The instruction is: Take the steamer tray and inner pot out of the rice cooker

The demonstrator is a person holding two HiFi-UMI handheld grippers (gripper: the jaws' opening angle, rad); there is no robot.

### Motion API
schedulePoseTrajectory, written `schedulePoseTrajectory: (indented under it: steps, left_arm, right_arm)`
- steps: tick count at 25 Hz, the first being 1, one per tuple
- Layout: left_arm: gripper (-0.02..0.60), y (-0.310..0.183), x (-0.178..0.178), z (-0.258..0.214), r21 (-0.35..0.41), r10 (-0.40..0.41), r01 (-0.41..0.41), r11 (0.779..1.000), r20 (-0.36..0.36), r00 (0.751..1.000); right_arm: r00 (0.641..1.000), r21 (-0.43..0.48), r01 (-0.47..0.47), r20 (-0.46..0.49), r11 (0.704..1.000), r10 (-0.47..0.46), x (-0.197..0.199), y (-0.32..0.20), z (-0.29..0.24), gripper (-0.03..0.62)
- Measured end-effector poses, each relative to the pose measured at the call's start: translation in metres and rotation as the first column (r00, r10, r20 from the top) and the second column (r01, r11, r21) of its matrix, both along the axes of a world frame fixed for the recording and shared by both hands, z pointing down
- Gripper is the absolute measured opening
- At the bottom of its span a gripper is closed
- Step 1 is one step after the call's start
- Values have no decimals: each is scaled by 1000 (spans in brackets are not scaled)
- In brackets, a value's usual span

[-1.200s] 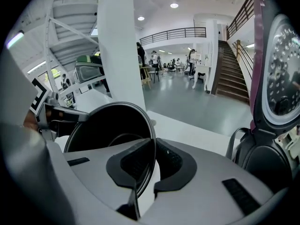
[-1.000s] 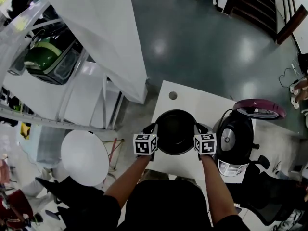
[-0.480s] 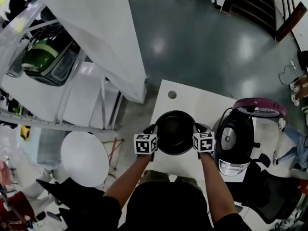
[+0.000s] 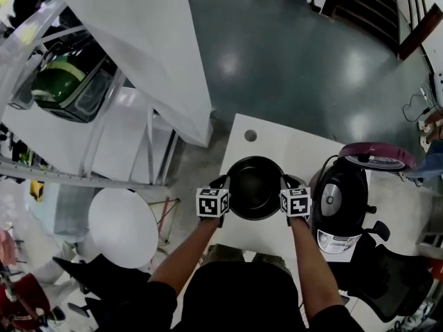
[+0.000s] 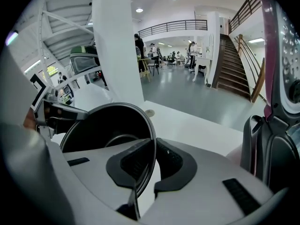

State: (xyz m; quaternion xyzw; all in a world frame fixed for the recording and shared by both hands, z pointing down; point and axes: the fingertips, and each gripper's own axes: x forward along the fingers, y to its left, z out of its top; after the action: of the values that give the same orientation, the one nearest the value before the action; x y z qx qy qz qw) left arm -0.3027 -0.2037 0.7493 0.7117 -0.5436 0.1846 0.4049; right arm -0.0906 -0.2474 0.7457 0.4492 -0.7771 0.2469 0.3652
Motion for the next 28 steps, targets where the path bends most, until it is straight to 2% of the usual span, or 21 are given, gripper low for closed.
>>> schedulePoseTrajectory:
  steps: [5, 8, 11, 14, 19, 23, 28]
  left_arm:
    - [28, -1, 2, 0, 9, 13, -13, 1000, -10, 1000]
    - [29, -2, 2, -5, 23, 44, -44, 999, 12, 999]
    - [47, -4, 0, -17, 58, 64, -65, 996, 28, 998]
    - [51, -5, 0, -42, 126, 58, -57, 990, -3, 998]
    - [15, 6, 13, -93, 251, 105, -74, 965, -115, 988]
    - [5, 31, 39, -130, 345, 192, -134, 929, -142, 971]
    - [5, 71, 64, -149, 382, 241, -172, 908, -140, 960]
  right_arm:
    - [1000, -1, 8, 20, 1000, -8, 0, 1, 1, 28]
    - [999, -4, 1, 52, 1000, -1, -2, 1, -7, 31]
    - [997, 16, -5, 71, 1000, 4, -1, 0, -23, 31]
    - [995, 44, -20, 102, 999, 16, 2, 6, -44, 31]
    - [982, 98, -61, 182, 993, 42, 7, 33, -96, 29]
    - [961, 133, -145, 256, 980, 107, 36, 74, -138, 11]
    - [933, 121, -260, 288, 958, 217, 84, 138, -163, 2]
